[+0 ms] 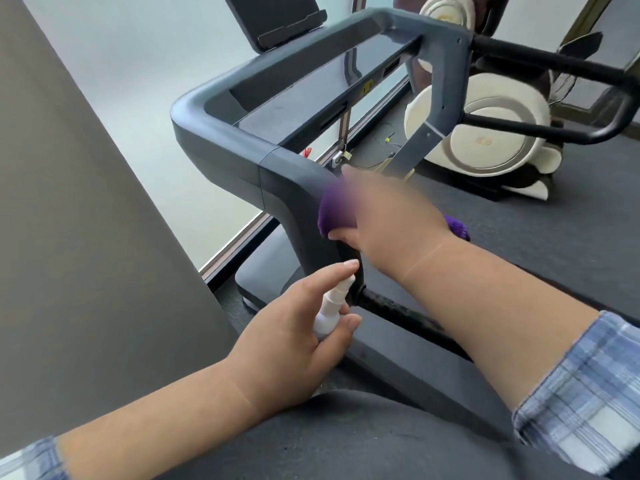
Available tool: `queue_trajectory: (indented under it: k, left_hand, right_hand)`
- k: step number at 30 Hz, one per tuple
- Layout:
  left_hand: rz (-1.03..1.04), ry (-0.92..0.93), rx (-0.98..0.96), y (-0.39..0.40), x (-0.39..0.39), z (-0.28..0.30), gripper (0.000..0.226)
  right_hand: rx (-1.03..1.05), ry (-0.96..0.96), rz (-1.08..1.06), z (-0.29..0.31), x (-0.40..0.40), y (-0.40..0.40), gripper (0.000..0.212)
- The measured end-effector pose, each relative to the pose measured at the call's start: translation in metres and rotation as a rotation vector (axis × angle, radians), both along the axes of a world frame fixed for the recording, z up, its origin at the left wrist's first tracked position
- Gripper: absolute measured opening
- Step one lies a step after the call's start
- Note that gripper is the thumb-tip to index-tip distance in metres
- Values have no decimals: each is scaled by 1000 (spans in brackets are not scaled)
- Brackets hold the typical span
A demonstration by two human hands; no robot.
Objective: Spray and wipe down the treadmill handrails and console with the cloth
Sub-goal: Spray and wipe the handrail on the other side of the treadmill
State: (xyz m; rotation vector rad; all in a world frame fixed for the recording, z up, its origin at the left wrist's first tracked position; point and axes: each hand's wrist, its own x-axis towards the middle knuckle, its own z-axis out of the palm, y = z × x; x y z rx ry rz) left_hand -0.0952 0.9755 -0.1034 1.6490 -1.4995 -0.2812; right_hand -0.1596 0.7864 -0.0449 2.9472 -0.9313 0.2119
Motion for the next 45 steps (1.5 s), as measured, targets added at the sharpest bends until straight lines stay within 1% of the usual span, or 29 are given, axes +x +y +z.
queue_trajectory:
  k: [4,6,7,9,11,13,15,18,22,25,27,29,32,35,37,39,42,45]
  left_hand:
    - [-77,-14,-5,-3,19,-2,57]
    - [-102,-12,-7,-5,29,-3,57]
    - [-114,-9,-8,-4,34,-4,57]
    - [-127,-3,-9,-3,45,-5,57]
    - [-126,11,-7,-1,55,-7,57]
    - [-130,29,-3,-1,63,-9,56]
    - [-146,42,-3,-1,68,-10,57]
    - [-167,36,-4,-2,70,-10,60]
    - [-183,34,-12,-3,74,-8,60]
    - [-187,32,-27,2,81,-9,59]
    - [-178,50,-32,5,87,-11,58]
    - [-164,63,-30,8,93,-14,58]
    - [-150,81,-27,9,96,-16,58]
    - [-171,87,-13,4,89,-17,58]
    - [-210,79,-13,1,83,-16,60]
    - [-244,87,-19,-2,79,-15,60]
    - [-237,88,-34,-2,82,-15,59]
    - [-204,94,-37,4,89,-18,58]
  right_hand:
    - [167,-32,-155,10,-34,-1,83]
    - [203,-31,-195,12,-46,0,81]
    - [199,-26,-201,12,-48,2,82]
    - [138,9,-209,9,-44,7,92]
    - [5,74,-211,5,-30,12,104]
    - [-95,114,-190,1,-7,13,109]
    - [-93,104,-159,0,16,10,105]
    - [15,55,-146,6,32,1,93]
    - [233,-56,-223,10,10,-6,82]
    - [346,-84,-306,15,-16,-7,75]
    - [341,-91,-310,15,-25,-4,72]
    - [249,-67,-297,13,-22,1,73]
    - [69,-8,-269,8,6,6,83]
    - [-18,23,-248,4,36,9,81]
    - [14,18,-245,5,38,8,76]
    - [143,-14,-266,10,19,4,73]
    - [305,-65,-370,16,-16,-4,62]
    - [340,-86,-388,16,-34,-7,53]
